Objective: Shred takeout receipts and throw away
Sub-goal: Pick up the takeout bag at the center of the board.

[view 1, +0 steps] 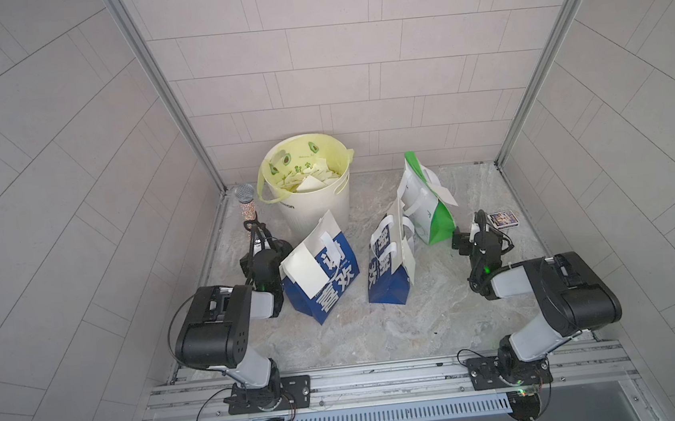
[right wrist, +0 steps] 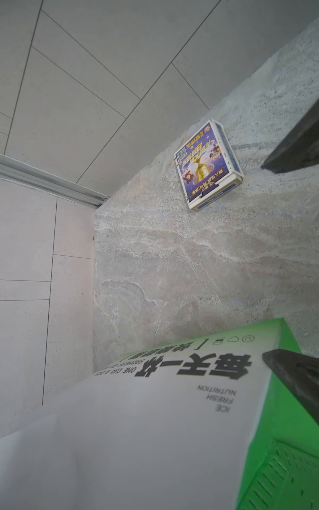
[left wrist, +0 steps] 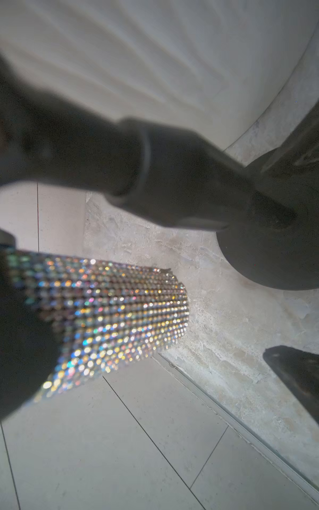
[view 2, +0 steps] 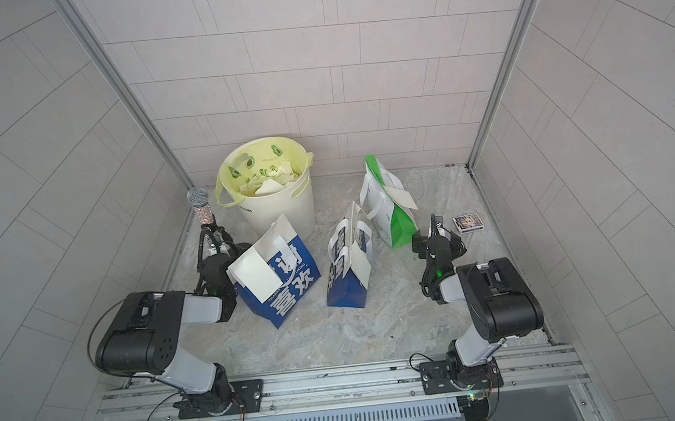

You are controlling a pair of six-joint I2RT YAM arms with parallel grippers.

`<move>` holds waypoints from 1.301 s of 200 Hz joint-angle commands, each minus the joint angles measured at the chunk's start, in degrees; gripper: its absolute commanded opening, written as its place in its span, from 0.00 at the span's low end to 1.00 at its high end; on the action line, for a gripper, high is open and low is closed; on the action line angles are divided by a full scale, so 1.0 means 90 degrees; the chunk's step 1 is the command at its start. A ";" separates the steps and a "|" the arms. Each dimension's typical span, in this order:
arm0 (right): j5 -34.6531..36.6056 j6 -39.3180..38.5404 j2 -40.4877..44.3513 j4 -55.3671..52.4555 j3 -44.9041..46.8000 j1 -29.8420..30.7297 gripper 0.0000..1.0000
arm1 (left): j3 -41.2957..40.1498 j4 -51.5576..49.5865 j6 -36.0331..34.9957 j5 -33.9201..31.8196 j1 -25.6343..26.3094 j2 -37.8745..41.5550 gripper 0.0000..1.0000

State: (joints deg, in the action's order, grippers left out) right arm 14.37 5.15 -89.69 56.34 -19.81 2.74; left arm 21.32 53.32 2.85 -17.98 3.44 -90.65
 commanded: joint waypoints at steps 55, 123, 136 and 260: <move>0.0034 -0.0115 -0.0064 0.0066 -0.0035 0.0032 1.00 | 0.0089 0.0112 -0.0138 0.0010 0.0026 -0.0045 1.00; -0.0197 0.0025 -0.0015 -0.0095 -0.0078 -0.0109 1.00 | 0.0113 0.0039 -0.0109 0.0062 -0.0008 -0.0028 1.00; 0.0009 0.0099 0.0109 0.0232 0.0141 -0.0110 1.00 | 0.0074 0.0020 -0.0068 0.0017 -0.0010 0.0060 1.00; 0.0226 0.2832 0.5102 -0.4983 0.0285 -0.0139 0.91 | 0.0110 -0.3961 0.0320 -0.0787 -0.0013 0.3653 1.00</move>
State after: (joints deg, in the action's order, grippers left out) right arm 16.58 18.74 -50.09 29.80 -15.27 1.80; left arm 20.14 34.06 3.51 -21.56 3.40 -64.07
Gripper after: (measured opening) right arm 0.895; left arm 0.997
